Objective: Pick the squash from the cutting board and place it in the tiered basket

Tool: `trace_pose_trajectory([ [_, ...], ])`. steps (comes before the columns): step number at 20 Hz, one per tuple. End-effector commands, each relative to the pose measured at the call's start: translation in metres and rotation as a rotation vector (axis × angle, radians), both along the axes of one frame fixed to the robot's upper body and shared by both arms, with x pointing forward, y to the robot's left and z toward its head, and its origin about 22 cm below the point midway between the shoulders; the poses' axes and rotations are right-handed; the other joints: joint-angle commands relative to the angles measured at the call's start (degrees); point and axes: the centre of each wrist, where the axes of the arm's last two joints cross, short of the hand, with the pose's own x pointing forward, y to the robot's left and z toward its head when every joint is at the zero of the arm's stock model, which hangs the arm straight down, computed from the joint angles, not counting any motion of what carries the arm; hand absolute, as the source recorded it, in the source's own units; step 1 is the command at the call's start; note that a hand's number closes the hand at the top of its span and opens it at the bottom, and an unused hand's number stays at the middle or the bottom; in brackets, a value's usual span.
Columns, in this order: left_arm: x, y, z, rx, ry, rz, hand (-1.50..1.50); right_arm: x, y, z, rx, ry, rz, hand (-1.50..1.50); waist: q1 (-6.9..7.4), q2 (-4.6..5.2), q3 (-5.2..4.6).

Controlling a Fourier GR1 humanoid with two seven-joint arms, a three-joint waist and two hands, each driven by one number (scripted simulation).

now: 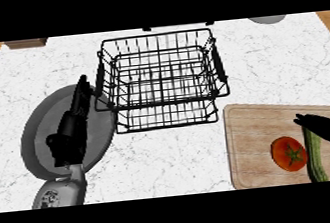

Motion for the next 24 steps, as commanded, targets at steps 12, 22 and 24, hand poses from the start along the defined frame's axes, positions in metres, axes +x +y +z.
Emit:
trace_pose_trajectory([
  [12, -0.005, -0.009, 0.011, -0.004, -0.005, -0.004, 0.0, 0.016, 0.008, -0.033, -0.042, -0.26, 0.023, 1.5, 0.24, 0.01, 0.04],
  [22, 0.0, -0.007, -0.002, 0.01, -0.004, -0.043, 0.0, 0.008, 0.156, -0.033, -0.31, -0.206, -0.139, 1.5, 2.13, -0.11, -0.91],
  [24, 0.002, -0.005, -0.002, 0.005, 0.003, -0.038, 0.0, 0.011, 0.185, -0.024, -0.345, -0.224, -0.184, 1.5, 2.54, -0.06, -0.8],
])
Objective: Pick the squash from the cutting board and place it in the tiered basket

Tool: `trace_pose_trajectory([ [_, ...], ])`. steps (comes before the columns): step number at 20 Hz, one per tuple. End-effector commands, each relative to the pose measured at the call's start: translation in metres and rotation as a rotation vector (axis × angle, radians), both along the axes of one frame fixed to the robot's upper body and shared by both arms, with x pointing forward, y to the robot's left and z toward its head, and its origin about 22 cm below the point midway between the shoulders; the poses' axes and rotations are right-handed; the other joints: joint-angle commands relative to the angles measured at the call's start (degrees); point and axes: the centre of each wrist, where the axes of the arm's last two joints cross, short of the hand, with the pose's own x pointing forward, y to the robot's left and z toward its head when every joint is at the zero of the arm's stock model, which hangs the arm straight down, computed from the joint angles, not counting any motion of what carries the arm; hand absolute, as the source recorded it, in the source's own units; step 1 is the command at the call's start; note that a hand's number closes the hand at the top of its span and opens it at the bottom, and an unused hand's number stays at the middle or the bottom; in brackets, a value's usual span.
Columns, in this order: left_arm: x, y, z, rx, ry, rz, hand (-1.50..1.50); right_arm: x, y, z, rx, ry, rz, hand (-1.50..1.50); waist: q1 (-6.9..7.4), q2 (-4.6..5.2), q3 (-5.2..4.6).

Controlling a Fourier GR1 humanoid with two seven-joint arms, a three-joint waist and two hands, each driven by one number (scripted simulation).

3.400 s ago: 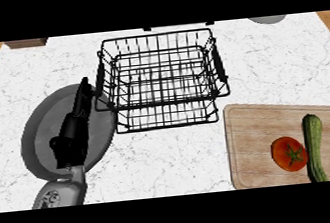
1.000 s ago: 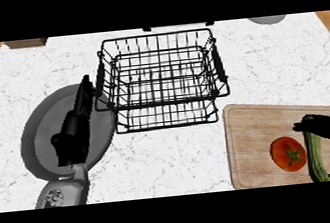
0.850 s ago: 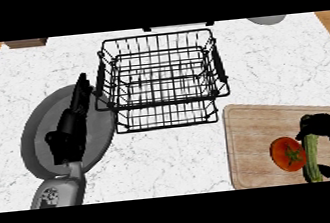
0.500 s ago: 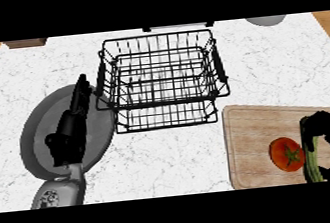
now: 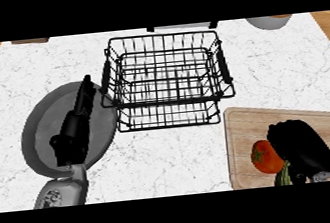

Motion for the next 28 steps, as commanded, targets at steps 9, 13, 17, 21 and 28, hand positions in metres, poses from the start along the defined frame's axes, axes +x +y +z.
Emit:
trace_pose_trajectory([
  [9, 0.0, -0.006, -0.003, 0.004, 0.007, -0.012, 0.0, -0.014, 0.138, 0.07, -0.072, -0.239, -0.237, 1.5, 1.32, -0.22, 1.88],
  [13, 0.003, -0.009, -0.001, -0.013, 0.011, -0.02, 0.0, -0.03, 0.162, 0.115, -0.047, -0.37, -0.291, 1.5, 0.93, -0.34, 1.83],
  [17, 0.006, -0.01, 0.001, 0.0, 0.01, -0.026, 0.0, -0.043, 0.18, 0.134, -0.014, -0.419, -0.338, 1.5, 1.7, 0.0, 1.85],
  [21, 0.007, -0.012, 0.0, -0.006, 0.026, -0.03, 0.0, -0.047, 0.185, 0.153, 0.006, -0.451, -0.366, 1.5, 1.17, 0.03, 1.79],
  [28, 0.004, -0.019, -0.002, 0.014, 0.006, -0.035, 0.0, -0.036, 0.182, 0.177, 0.279, -0.471, -0.413, 1.5, 2.78, 0.53, 1.95],
])
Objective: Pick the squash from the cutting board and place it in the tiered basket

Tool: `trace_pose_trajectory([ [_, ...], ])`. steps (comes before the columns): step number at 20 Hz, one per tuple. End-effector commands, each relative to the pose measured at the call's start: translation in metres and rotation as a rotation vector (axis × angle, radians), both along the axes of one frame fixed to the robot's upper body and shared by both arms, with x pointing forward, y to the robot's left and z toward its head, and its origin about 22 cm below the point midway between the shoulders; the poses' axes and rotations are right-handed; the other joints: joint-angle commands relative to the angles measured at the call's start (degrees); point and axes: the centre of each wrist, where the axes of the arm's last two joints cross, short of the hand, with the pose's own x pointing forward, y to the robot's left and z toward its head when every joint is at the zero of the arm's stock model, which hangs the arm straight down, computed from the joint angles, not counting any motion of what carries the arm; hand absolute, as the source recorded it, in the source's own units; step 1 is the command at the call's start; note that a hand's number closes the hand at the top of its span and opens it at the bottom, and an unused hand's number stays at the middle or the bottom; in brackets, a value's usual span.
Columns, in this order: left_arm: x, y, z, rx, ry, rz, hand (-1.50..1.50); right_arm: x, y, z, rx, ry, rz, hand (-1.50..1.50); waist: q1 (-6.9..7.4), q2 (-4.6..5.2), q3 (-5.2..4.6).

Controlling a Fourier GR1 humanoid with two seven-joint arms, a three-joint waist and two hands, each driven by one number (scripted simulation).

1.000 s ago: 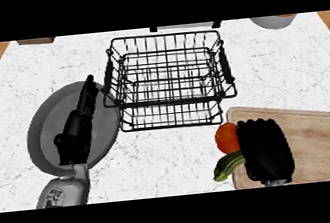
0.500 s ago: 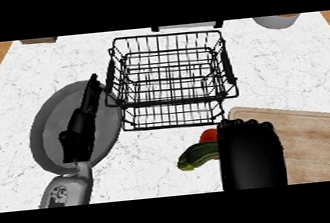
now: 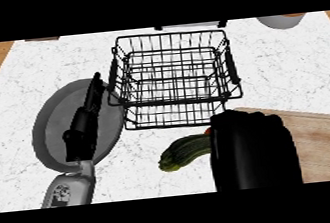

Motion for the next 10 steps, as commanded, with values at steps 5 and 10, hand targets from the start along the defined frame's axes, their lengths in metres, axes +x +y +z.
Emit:
trace_pose_trajectory([
  [5, 0.0, -0.003, 0.002, 0.004, -0.001, -0.024, 0.0, 0.032, 0.022, 0.025, 0.097, 0.018, -0.165, 1.5, 1.83, 0.44, -0.08],
  [10, 0.005, 0.005, 0.004, 0.008, -0.022, 0.0, 0.0, 0.061, 0.037, 0.048, 0.071, 0.012, -0.226, 1.5, 1.05, 0.29, -0.04],
])
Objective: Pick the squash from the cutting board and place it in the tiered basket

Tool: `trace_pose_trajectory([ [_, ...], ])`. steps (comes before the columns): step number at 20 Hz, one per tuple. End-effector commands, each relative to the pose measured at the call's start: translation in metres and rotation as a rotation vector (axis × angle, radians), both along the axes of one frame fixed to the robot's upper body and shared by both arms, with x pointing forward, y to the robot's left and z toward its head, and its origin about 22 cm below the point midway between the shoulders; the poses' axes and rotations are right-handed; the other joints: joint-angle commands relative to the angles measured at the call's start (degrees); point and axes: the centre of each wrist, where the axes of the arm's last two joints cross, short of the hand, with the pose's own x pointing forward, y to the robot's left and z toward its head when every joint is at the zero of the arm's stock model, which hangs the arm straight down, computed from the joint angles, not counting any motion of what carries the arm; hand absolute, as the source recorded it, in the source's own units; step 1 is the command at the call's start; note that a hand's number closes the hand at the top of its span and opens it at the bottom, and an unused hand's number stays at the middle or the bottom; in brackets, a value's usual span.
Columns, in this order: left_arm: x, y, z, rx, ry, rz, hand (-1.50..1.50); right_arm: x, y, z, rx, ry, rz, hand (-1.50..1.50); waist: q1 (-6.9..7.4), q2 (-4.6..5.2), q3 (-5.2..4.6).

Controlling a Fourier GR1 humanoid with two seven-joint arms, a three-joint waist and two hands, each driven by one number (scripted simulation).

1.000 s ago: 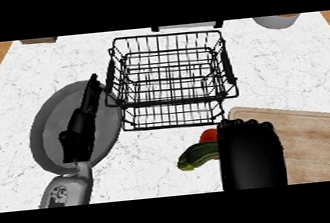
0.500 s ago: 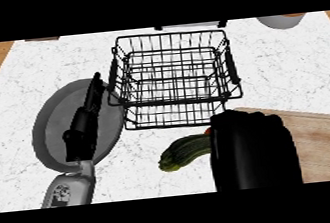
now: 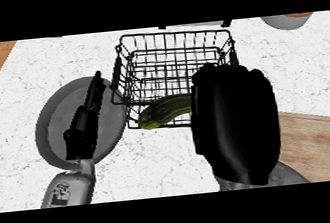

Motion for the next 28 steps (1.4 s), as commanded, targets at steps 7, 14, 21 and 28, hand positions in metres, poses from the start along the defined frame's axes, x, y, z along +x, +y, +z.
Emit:
trace_pose_trajectory([
  [7, 0.003, 0.011, 0.01, 0.003, 0.003, 0.004, 0.0, 0.058, 0.042, 0.042, -0.044, 0.088, -0.249, 1.5, -1.0, -0.09, 0.2],
  [14, -0.002, 0.009, 0.001, 0.0, -0.014, 0.014, 0.0, 0.094, 0.035, 0.045, 0.106, 0.152, -0.301, 1.5, -1.61, 0.06, 0.3],
  [21, -0.003, 0.005, -0.002, -0.012, -0.004, 0.033, 0.0, 0.094, 0.024, 0.047, 0.376, 0.137, -0.24, -1.5, -2.26, -0.07, 0.38],
  [28, -0.004, 0.012, -0.006, -0.005, -0.013, 0.066, 0.0, 0.092, -0.003, 0.071, 0.604, -0.124, -0.29, -1.5, -4.07, -0.18, 0.41],
])
